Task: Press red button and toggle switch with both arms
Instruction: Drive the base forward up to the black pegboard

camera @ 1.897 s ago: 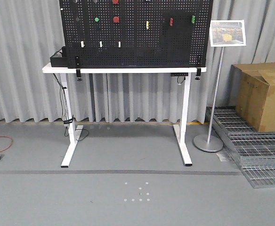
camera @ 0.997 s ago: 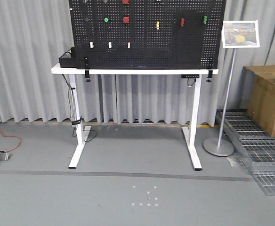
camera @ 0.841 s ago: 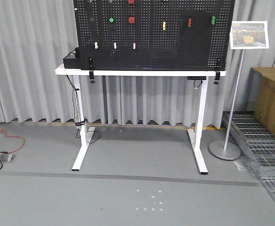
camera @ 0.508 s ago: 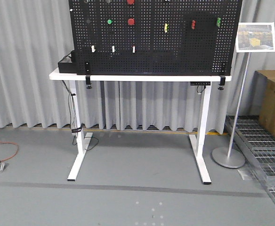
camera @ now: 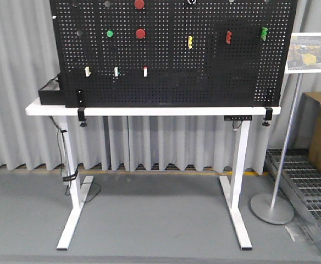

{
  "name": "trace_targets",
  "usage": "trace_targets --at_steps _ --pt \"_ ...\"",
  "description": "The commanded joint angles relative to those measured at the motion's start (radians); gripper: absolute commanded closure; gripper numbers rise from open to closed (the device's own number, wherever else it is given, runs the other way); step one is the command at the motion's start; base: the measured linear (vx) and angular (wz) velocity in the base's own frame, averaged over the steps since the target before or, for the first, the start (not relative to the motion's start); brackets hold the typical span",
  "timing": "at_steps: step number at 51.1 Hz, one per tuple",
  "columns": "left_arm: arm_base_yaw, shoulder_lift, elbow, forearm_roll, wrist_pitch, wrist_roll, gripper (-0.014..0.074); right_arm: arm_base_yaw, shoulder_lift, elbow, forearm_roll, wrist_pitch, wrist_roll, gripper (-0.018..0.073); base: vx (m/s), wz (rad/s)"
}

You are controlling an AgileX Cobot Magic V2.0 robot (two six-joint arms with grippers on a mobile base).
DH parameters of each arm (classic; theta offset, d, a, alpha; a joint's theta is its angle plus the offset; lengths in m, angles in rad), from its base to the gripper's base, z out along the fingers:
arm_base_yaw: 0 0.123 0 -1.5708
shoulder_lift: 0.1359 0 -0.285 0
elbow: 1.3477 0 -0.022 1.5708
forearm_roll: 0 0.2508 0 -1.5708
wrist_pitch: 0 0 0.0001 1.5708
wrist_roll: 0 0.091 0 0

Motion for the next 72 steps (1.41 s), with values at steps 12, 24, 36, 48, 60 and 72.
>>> trace_targets --at_steps 12,24,36,48,60,72 --pt "-0.003 -0.016 0.034 -0.001 -0.084 -0.004 0.0595 -0.007 -0.017 0.012 -0.004 -0.08 -0.004 0.0562 0.53 -0.05" --pt "-0.003 -0.016 0.034 -0.001 -0.084 -0.004 0.0595 -0.007 -0.017 0.012 -0.004 -0.08 -0.004 0.0562 0.54 0.04" --pt "-0.003 -0.016 0.034 -0.001 -0.084 -0.004 0.0595 -0.007 -0.017 0.012 -0.004 -0.08 -0.004 0.0562 0.53 0.06" --pt "-0.003 -0.016 0.034 -0.001 -0.084 -0.004 0.0595 -0.007 -0.017 0.012 -0.004 -0.08 -0.004 0.0562 0.48 0.04" --pt "-0.003 -0.016 0.034 -0.001 -0.084 -0.004 0.0595 -0.007 -0.017 0.012 -0.004 -0.08 -0.004 0.0562 0.43 0.01" --pt "-0.003 -0.016 0.034 -0.001 -0.084 -0.004 0.0595 -0.007 -0.017 0.012 -0.004 -0.08 -0.004 0.0562 0.38 0.02"
